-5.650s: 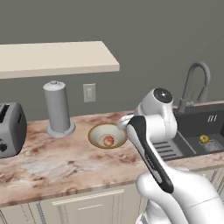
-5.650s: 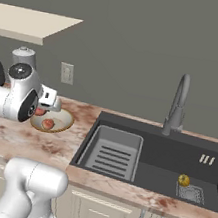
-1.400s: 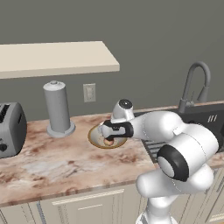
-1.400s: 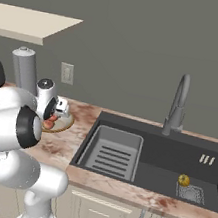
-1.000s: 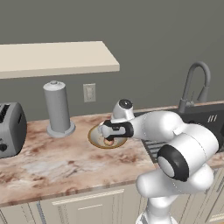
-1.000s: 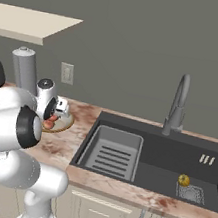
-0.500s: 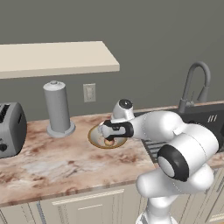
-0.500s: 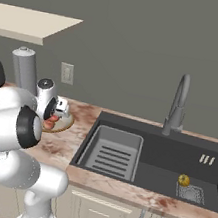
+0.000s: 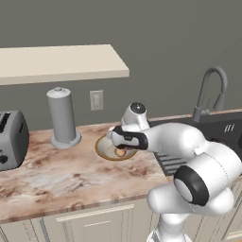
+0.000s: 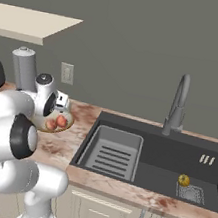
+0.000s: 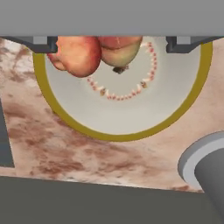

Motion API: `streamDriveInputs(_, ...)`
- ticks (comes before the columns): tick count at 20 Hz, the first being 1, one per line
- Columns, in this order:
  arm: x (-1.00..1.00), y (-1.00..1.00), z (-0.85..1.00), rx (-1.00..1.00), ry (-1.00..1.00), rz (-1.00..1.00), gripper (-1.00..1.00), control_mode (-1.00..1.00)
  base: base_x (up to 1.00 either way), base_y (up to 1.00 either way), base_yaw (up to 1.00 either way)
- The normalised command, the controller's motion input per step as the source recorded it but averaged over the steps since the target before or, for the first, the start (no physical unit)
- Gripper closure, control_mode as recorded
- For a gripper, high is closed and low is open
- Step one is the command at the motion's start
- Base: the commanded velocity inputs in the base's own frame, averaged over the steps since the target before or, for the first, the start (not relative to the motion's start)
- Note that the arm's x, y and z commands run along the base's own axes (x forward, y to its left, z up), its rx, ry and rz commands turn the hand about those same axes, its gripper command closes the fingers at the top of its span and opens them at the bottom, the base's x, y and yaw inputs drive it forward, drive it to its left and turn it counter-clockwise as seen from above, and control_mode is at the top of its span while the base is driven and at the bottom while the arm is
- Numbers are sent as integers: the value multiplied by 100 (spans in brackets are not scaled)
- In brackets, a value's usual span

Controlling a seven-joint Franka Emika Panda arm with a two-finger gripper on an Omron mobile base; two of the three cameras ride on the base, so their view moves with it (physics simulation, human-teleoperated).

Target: Pick the peachs from the cabinet and place them in one bowl. Pick the squash from the sink and place it in the other bowl.

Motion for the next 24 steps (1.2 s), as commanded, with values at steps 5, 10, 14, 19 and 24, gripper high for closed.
streamDriveInputs(5,-55,-24,13,2,0,-5,-100,-100,0,0,0)
streamDriveInputs(10,-78,-18,2,6,5,-20,-100,-100,0,0,0)
streamDriveInputs(14,-73,0,34,2,17,-21,-100,-100,0,0,0)
streamDriveInputs(19,-45,-1,82,3,15,-9,-100,-100,0,0,0)
streamDriveInputs(24,-75,-7,54,3,-2,-1,-100,-100,0,0,0)
